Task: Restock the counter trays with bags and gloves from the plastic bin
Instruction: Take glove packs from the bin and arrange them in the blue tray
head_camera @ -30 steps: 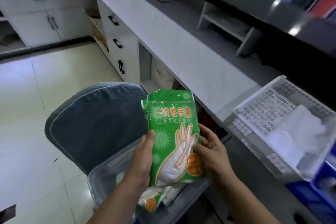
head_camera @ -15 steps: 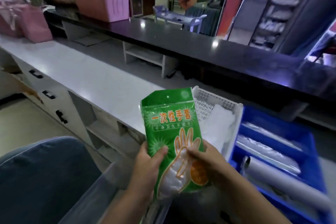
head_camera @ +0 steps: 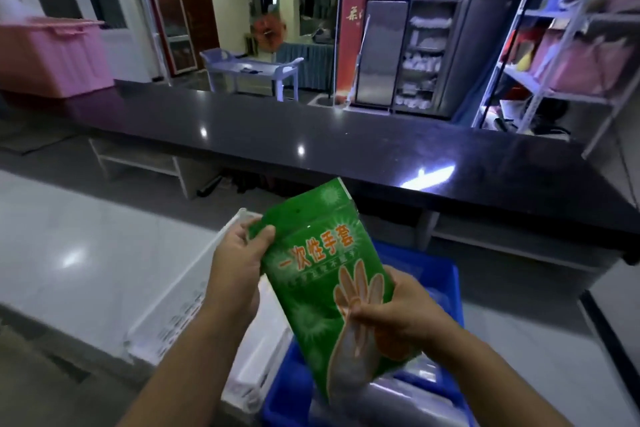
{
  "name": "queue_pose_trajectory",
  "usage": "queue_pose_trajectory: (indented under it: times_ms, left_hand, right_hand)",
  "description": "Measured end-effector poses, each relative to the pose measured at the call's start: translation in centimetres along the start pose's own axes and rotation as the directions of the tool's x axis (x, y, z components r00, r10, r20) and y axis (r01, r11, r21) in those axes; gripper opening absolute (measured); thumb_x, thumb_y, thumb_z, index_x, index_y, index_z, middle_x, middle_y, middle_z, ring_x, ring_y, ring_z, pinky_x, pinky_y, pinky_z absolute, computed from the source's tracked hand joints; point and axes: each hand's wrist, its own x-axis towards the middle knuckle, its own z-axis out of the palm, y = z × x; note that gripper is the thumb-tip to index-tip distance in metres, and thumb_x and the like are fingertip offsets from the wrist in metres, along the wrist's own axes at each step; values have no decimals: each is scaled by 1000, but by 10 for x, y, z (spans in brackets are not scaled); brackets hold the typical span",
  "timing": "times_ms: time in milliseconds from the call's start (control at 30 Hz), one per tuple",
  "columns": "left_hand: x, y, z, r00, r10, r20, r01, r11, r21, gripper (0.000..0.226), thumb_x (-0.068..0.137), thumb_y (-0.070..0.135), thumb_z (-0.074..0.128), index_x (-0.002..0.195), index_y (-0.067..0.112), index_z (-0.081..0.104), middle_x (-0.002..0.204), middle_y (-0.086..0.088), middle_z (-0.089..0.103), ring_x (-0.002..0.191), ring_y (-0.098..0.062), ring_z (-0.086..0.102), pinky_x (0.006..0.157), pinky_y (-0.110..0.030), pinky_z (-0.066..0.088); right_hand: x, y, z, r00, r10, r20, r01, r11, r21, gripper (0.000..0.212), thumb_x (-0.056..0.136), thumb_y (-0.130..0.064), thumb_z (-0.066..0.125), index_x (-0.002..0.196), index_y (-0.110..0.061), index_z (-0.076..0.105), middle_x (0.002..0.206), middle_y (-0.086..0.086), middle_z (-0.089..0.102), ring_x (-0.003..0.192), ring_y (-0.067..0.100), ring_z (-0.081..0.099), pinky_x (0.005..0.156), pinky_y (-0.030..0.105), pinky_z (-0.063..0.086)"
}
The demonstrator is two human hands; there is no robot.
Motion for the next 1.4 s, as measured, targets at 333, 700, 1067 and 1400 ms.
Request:
queue_pose_trajectory:
  times_ms: [333,700,1067,1400]
  left_hand:
    - [49,-105,92,914,-177,364,-212,556,804,15,84,11,60,96,20,63,97,-1,68,92,-19,63,84,-31,49]
    - [100,-175,129,496,-620,608,-757,35,653,64,81,37,66,138,30,38,143,1,42,127,-25,42,103,-38,38]
    - [113,-188,126,420,-619,663,-854,-23,519,38,83,29,65,114,12,49,114,-11,58,98,-31,57,74,-40,45]
    - [83,-128,115,426,-333,841,-896,-283,342,21,55,11,77,74,12,68,80,-8,68,78,-23,64,65,-29,46]
  right_hand:
    - [1,14,-152,936,-72,-344,-25,962,-270,35,61,-7,83,85,-25,64,81,-2,75,78,16,71,73,38,56]
    - [-35,31,-178,823,42,-567,-275,902,-333,40,60,-24,84,84,-46,60,79,-17,72,72,0,67,70,37,58]
    - [-36,19,-147,735,81,-673,-385,867,-315,38,64,-27,82,88,-45,59,79,-24,71,67,-3,66,65,37,58]
    - [-10,-1,-133,744,-129,-656,-389,714,-582,27,72,-40,74,89,-40,53,73,-16,67,66,8,62,56,30,50]
